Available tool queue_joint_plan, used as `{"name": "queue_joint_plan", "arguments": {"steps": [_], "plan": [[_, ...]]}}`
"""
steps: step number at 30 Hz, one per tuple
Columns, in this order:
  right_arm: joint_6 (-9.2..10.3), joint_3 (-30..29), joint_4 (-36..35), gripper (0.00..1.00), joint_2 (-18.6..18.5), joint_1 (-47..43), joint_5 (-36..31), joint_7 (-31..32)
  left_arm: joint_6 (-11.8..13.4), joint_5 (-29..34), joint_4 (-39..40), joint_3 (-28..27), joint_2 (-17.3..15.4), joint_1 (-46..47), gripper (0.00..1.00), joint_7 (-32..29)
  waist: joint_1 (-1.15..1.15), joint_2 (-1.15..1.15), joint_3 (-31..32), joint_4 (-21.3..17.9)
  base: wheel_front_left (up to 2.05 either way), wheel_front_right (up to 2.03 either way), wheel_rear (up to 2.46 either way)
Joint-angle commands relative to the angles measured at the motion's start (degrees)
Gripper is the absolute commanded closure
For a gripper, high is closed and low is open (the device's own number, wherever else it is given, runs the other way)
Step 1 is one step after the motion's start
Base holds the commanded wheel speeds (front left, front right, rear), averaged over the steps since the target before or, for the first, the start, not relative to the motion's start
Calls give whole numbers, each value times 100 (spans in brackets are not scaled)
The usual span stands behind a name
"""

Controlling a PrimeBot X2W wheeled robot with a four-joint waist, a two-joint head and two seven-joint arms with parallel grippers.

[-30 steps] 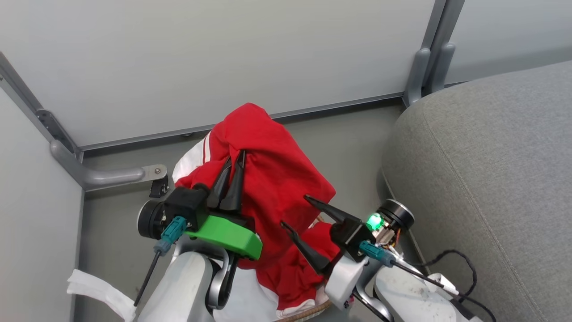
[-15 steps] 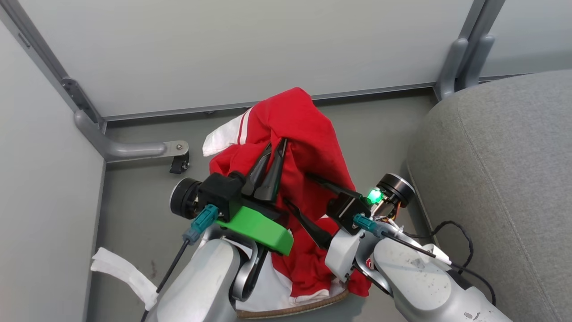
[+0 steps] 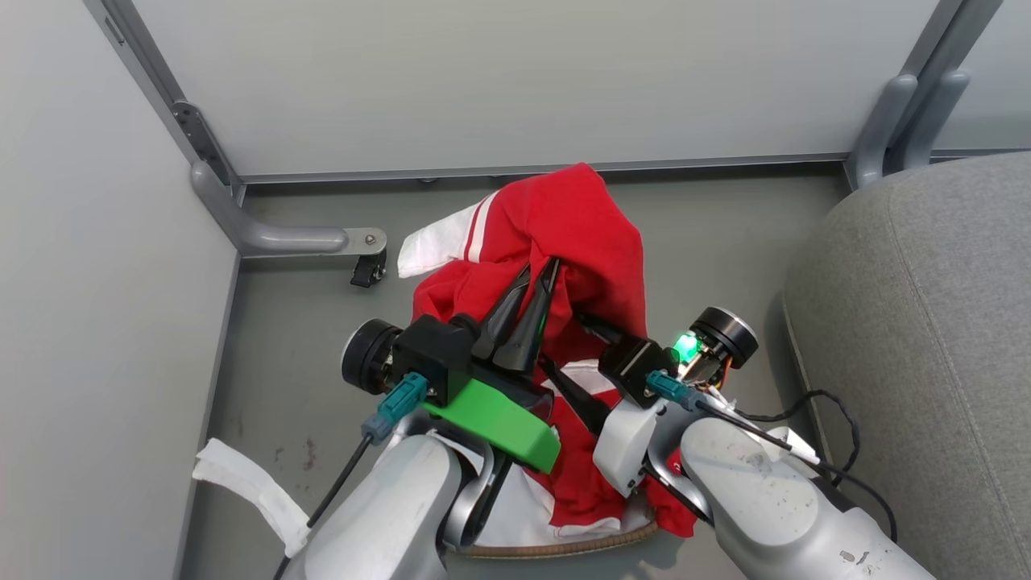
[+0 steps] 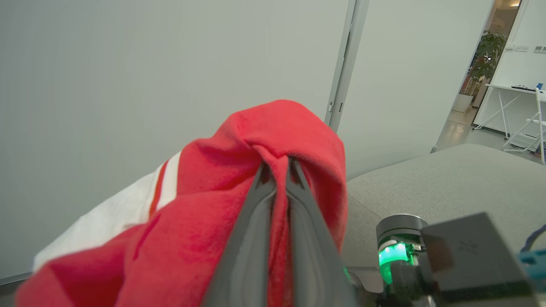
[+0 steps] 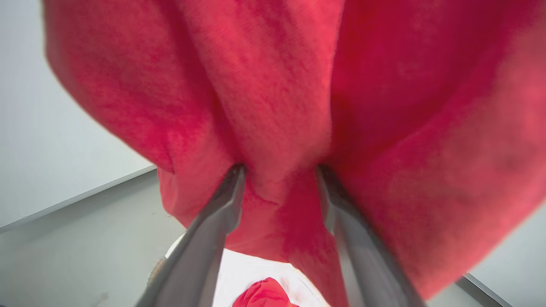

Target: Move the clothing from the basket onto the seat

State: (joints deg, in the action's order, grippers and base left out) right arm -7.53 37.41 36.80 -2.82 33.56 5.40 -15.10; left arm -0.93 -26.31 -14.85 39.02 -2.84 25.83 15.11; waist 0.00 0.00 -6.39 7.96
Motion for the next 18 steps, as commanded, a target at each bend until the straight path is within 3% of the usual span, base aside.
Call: {"name": "queue_joint_plan", "arguments": {"steps": [1, 18], "plan": [[7, 10, 6, 100, -23, 29, 83, -10, 24, -65, 8, 18, -13, 76, 100, 7, 0, 0, 11, 15, 0, 0, 0], [7, 94, -91, 100, -22, -196, 347, -9, 64, 74, -193, -108, -13, -134, 100, 7, 0, 0, 150, -174, 0, 0, 0]]}}
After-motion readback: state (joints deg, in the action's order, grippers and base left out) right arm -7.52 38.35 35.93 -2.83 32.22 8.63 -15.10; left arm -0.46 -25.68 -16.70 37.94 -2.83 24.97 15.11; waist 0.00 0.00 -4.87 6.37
